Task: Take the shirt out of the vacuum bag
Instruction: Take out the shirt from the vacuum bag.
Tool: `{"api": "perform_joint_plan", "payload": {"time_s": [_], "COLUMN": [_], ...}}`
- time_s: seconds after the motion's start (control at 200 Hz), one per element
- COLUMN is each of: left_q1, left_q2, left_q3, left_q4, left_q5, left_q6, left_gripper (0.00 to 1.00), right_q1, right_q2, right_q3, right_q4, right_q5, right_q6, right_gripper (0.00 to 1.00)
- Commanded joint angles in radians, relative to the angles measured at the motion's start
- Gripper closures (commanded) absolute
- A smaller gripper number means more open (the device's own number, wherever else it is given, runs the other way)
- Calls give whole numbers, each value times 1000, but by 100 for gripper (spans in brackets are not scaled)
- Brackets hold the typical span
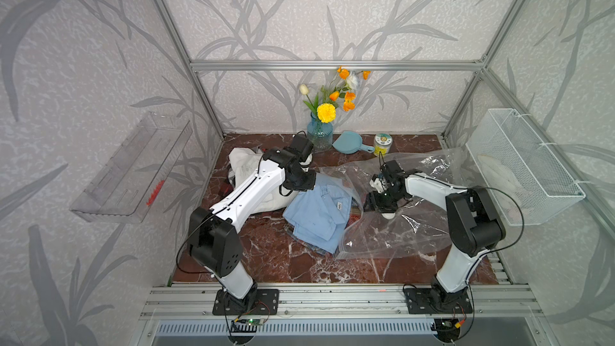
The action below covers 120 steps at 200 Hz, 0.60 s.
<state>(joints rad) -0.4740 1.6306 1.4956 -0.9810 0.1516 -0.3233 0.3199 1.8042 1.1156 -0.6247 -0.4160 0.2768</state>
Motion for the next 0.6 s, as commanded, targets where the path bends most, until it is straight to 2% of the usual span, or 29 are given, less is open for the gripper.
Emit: {"api": "perform_joint_plan", "payload": {"time_s": [0.0, 0.185, 0.385, 0.595], "left_q1": [12, 41, 51, 50], "left_q2": [-21, 4, 33, -14], "left_q3": [-44, -119, -172, -88], "left_q4": [-1, 42, 75, 16], "left_q5": [19, 49, 25, -7], "left_q6": [-18, -28, -39, -24], "left_gripper": [100, 100, 100, 100], "right_q1": [0, -2, -2, -7], "right_q2": [24, 24, 17, 20], "right_q3": [20, 19, 16, 18], "right_q4": [-5, -1, -7, -6], "right_q5": [21, 22, 26, 23], "right_q6": [19, 24, 19, 19], "right_gripper": [31, 30, 30, 30]}}
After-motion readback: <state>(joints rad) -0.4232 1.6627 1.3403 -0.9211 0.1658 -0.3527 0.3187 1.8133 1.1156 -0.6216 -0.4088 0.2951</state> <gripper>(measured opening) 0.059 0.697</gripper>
